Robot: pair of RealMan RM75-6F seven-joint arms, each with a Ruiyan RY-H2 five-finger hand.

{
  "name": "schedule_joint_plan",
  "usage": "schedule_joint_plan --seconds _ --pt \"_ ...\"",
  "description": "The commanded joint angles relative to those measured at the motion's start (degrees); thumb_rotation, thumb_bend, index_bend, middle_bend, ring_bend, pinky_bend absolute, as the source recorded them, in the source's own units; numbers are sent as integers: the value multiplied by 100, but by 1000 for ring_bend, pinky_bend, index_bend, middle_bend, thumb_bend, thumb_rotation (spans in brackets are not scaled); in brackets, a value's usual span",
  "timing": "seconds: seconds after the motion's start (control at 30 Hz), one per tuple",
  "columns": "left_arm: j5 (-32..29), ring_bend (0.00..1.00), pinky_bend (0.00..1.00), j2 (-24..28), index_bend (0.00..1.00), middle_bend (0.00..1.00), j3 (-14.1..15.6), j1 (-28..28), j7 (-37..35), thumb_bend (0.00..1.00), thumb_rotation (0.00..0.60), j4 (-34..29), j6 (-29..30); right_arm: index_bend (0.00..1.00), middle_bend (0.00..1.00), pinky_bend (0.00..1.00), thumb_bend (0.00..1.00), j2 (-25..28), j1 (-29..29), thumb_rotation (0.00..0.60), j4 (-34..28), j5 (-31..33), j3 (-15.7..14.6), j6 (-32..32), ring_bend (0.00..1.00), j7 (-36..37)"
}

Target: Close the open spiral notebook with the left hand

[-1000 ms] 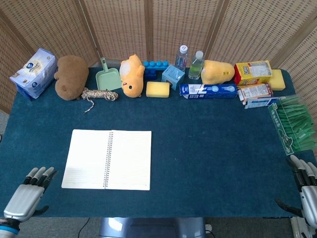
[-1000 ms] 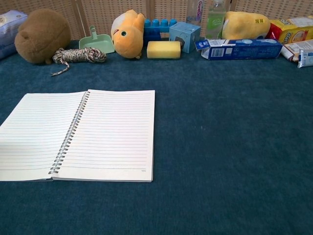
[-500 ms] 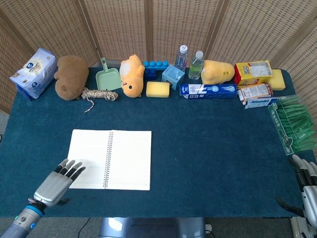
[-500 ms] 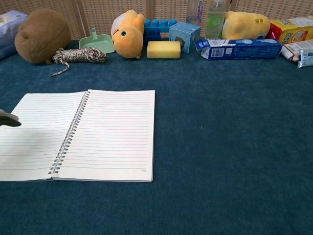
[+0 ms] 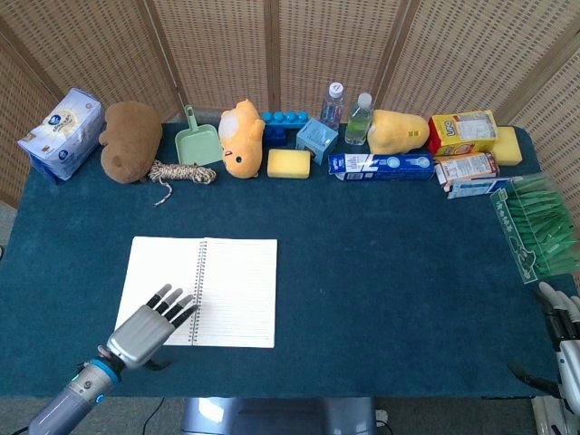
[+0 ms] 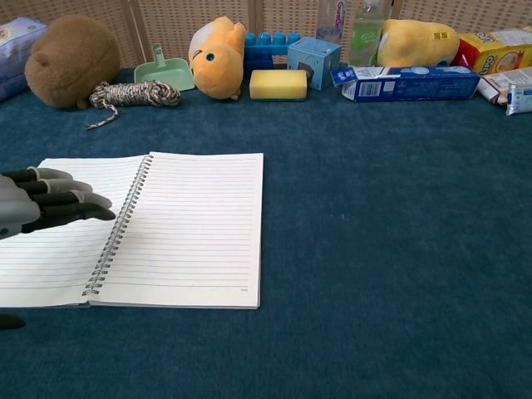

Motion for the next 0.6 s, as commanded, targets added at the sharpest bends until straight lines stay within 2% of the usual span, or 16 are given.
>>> schedule_joint_plan --seconds 0.03,0.17,0.33,0.5,0.6 --pt "-580 0 0 -284 31 0 -241 -357 562 109 420 -25 -143 0 0 0 0 9 -4 600 1 6 4 9 0 15" --pt "-1187 0 0 -394 32 0 -342 -703 1178 109 416 -1 -195 0 0 0 0 31 -12 600 -3 36 10 15 0 85" --pt "-1894 0 0 -471 33 0 -261 -1096 1868 114 417 74 -204 0 0 0 0 62 -18 600 11 110 47 34 0 176" --pt "-2445 0 0 -609 34 0 -100 -1282 2017 118 421 130 -56 0 0 0 0 74 -5 600 28 148 63 6 0 219" --pt "-2528 0 0 -689 36 0 27 -1309 1944 121 416 140 -4 0 0 0 0 67 0 600 21 112 45 -15 0 194"
